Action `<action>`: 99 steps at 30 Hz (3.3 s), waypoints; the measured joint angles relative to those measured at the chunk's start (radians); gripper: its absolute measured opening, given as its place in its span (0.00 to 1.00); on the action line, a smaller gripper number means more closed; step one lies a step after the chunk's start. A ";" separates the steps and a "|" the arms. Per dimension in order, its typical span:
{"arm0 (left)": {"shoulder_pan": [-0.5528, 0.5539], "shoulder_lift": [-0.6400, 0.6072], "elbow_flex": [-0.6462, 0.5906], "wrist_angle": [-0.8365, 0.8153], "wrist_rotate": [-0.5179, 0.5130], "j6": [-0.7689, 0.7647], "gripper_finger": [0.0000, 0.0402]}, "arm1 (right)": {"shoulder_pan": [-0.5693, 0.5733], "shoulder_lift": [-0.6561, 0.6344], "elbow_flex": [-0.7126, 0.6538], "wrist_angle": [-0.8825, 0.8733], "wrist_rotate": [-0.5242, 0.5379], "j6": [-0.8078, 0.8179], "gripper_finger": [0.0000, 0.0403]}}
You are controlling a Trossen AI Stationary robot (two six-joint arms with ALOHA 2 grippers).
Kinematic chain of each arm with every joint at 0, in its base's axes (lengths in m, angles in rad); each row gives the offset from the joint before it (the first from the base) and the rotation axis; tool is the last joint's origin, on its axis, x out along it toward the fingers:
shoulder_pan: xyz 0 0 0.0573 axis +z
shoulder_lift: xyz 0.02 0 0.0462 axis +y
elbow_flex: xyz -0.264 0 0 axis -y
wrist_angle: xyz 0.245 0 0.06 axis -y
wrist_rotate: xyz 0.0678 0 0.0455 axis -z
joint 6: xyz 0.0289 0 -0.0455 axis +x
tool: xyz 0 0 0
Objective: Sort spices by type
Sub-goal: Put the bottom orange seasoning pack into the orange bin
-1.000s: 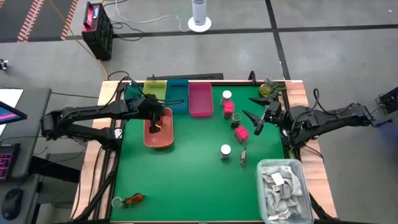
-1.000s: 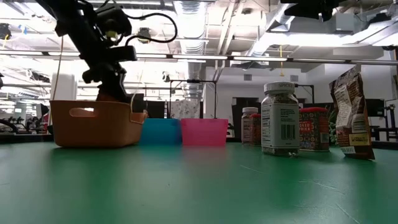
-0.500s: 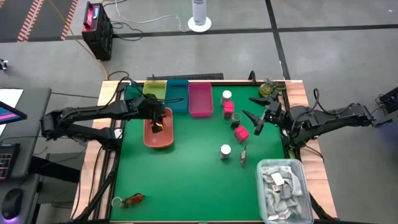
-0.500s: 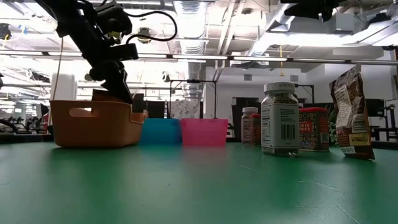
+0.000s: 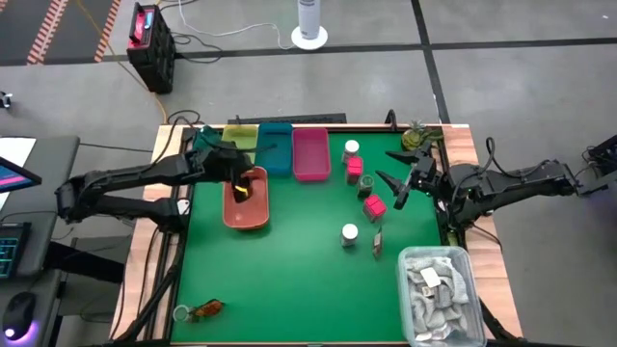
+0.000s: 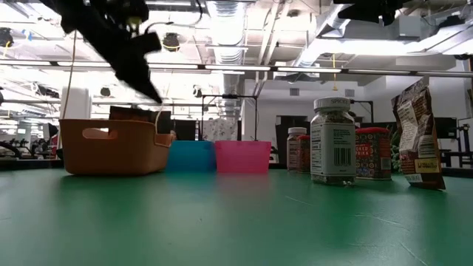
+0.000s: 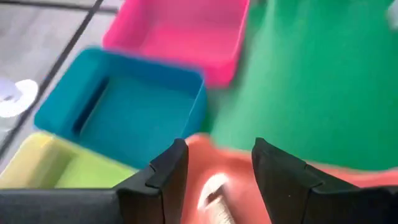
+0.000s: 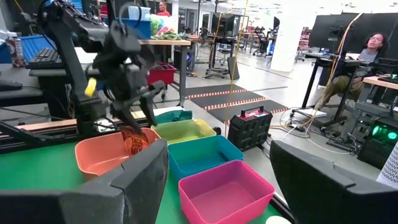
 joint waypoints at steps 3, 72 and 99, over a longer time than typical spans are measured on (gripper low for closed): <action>-0.042 -0.023 0.059 -0.001 0.171 -0.109 0.42 | 0.000 0.000 0.000 0.000 0.000 0.000 0.76; -1.302 0.480 0.448 -0.591 0.105 -1.720 0.41 | -0.134 -0.008 0.000 0.348 -0.026 -0.412 0.76; -1.005 0.409 0.448 -0.588 0.049 -1.093 0.00 | -0.134 -0.008 0.000 0.311 -0.026 -0.332 0.76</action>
